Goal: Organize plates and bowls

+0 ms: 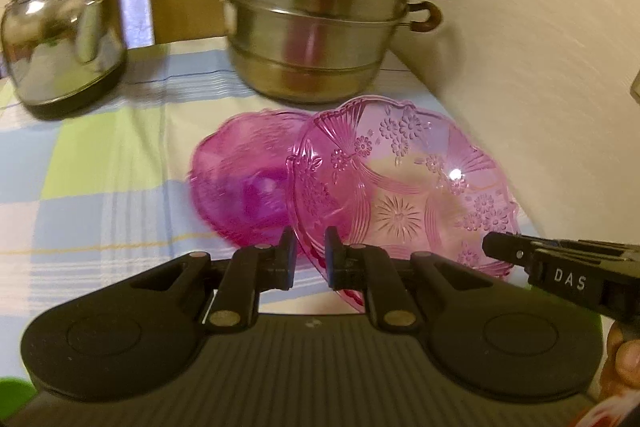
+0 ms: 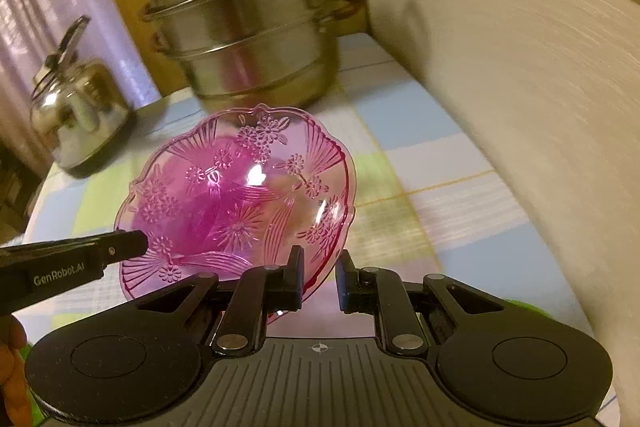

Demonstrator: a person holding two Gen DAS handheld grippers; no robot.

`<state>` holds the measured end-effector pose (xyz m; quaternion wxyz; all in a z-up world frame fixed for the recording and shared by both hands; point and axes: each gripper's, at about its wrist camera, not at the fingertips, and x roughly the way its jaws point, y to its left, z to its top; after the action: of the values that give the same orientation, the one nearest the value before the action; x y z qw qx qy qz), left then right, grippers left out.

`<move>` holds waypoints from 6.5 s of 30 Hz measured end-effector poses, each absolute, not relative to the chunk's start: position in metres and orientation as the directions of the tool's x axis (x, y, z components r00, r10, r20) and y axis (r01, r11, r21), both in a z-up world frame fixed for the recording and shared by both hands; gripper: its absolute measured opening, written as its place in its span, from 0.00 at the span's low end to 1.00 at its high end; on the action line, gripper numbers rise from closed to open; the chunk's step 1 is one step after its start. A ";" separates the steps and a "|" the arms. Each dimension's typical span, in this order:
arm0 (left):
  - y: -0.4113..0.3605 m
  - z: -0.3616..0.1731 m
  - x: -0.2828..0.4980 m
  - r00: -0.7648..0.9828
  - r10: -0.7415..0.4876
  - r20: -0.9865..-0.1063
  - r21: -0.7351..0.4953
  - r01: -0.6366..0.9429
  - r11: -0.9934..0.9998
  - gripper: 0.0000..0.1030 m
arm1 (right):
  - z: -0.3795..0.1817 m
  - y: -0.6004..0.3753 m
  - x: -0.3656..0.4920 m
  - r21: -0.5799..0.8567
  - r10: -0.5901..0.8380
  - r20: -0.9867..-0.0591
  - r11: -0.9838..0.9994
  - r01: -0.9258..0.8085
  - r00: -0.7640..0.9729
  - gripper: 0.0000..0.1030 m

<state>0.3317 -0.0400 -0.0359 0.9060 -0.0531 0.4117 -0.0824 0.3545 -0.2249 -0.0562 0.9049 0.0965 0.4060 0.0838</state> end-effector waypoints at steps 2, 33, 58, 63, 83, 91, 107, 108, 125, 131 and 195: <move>-0.032 -0.036 0.327 0.651 -0.181 -0.737 -0.159 0.093 0.983 0.12 | -0.056 -0.216 0.353 0.241 0.242 -0.720 0.966 -0.093 0.651 0.15; 0.020 -0.061 0.383 0.693 -0.114 -0.712 -0.153 0.006 0.988 0.12 | -0.077 -0.157 0.417 0.227 0.272 -0.713 0.962 -0.154 0.646 0.16; 0.026 -0.093 0.413 0.655 -0.105 -0.749 -0.151 -0.014 0.988 0.13 | -0.103 -0.141 0.454 0.177 0.248 -0.752 0.968 -0.176 0.611 0.16; 0.024 -0.094 0.414 0.652 -0.104 -0.751 -0.150 -0.014 0.989 0.13 | -0.104 -0.138 0.454 0.148 0.235 -0.751 0.971 -0.189 0.618 0.16; 0.025 -0.086 0.410 0.674 -0.079 -0.735 -0.136 -0.033 0.990 0.24 | -0.099 -0.156 0.458 0.224 0.260 -0.725 0.965 -0.139 0.638 0.65; 0.026 -0.080 0.405 0.687 -0.082 -0.722 -0.145 -0.034 0.989 0.25 | -0.096 -0.162 0.456 0.228 0.255 -0.719 0.965 -0.127 0.647 0.65; 0.027 -0.031 0.324 0.754 -0.121 -0.646 -0.196 -0.010 0.980 0.34 | -0.057 -0.181 0.404 0.288 0.289 -0.639 0.949 -0.127 0.713 0.65; 0.028 -0.030 0.315 0.755 -0.124 -0.644 -0.203 -0.012 0.979 0.35 | -0.055 -0.181 0.397 0.293 0.293 -0.636 0.947 -0.128 0.714 0.65; 0.031 -0.020 0.154 0.750 -0.116 -0.651 -0.216 -0.037 0.976 0.56 | -0.041 -0.179 0.240 0.356 0.348 -0.556 0.920 -0.162 0.755 0.65; 0.040 -0.019 0.109 0.746 -0.101 -0.659 -0.219 -0.062 0.974 0.64 | -0.044 -0.167 0.186 0.335 0.359 -0.575 0.923 -0.189 0.735 0.65; 0.202 -0.048 0.126 0.635 -0.012 -0.773 -0.160 -0.176 0.971 0.53 | -0.076 -0.029 0.170 0.322 0.474 -0.689 0.878 -0.355 0.548 0.65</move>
<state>0.1260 0.2020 -0.0483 0.8972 -0.1108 0.4250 0.0456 0.1696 -0.0295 -0.0761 0.8768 0.0722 0.4123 0.2366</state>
